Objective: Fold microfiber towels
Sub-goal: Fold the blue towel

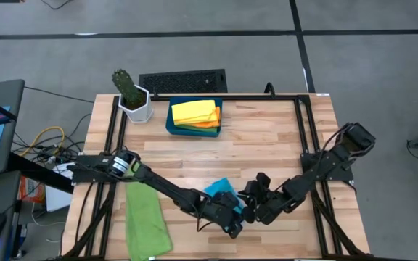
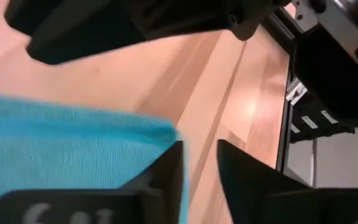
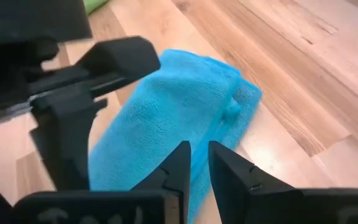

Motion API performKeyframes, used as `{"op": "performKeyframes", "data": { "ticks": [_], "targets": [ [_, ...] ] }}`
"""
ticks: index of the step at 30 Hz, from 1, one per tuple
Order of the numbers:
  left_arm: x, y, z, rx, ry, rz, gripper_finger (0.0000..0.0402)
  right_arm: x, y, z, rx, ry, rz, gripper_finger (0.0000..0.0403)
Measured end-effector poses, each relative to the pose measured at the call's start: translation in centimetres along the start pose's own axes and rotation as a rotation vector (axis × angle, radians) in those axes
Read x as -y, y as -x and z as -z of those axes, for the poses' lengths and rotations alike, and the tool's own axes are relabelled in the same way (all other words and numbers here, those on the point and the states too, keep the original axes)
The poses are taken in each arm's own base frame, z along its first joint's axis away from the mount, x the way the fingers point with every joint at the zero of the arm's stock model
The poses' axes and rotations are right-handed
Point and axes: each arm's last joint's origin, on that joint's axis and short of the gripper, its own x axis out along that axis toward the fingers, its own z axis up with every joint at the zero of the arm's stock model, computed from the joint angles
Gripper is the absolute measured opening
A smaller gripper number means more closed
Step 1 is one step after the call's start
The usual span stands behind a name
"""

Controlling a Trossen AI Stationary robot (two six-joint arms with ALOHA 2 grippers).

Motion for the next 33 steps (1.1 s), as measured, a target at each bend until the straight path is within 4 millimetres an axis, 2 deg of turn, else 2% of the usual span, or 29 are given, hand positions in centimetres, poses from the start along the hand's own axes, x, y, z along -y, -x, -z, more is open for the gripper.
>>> {"op": "performKeyframes", "data": {
  "ticks": [5,9,12,15,18,21,23,27,29,33],
  "targets": [
    [0.2,0.0,-1.1,0.042,-0.037,-0.004,0.0152,0.2,1.3,0.0,0.005,-0.021,0.010,0.0082],
    [0.1,0.6,-2.7,-0.043,-0.005,0.012,0.0183,-0.5,2.5,0.7,0.021,-0.033,-0.023,0.0082],
    [1.1,3.3,-4.8,-0.052,-0.070,0.029,0.0185,-2.1,3.4,2.2,0.080,-0.029,-0.088,0.0082],
    [2.2,7.7,-7.0,-0.033,-0.161,0.030,0.0175,-3.4,3.1,4.3,0.110,-0.017,-0.116,0.0082],
    [2.2,11.5,-8.1,-0.014,-0.284,-0.024,0.0156,-4.4,2.0,5.9,0.142,-0.048,-0.138,0.0082],
    [1.4,13.4,-8.1,-0.013,-0.355,-0.063,0.0133,-5.0,0.1,7.2,0.134,-0.069,-0.157,0.0082],
    [0.1,13.2,-7.3,-0.042,-0.367,-0.084,0.0117,-4.9,-1.6,7.6,0.114,-0.096,-0.151,0.0082],
    [-2.7,11.0,-4.4,-0.106,-0.398,-0.046,0.0088,-3.3,-4.2,8.3,0.070,-0.259,-0.027,0.0077],
    [-3.8,10.0,-3.6,-0.070,-0.401,-0.005,0.0077,-2.6,-4.4,8.2,0.082,-0.341,0.030,0.0071],
    [-6.9,8.8,-2.6,-0.042,-0.420,-0.002,0.0060,-2.2,-4.5,7.9,0.098,-0.390,0.057,0.0061]
  ]
}}
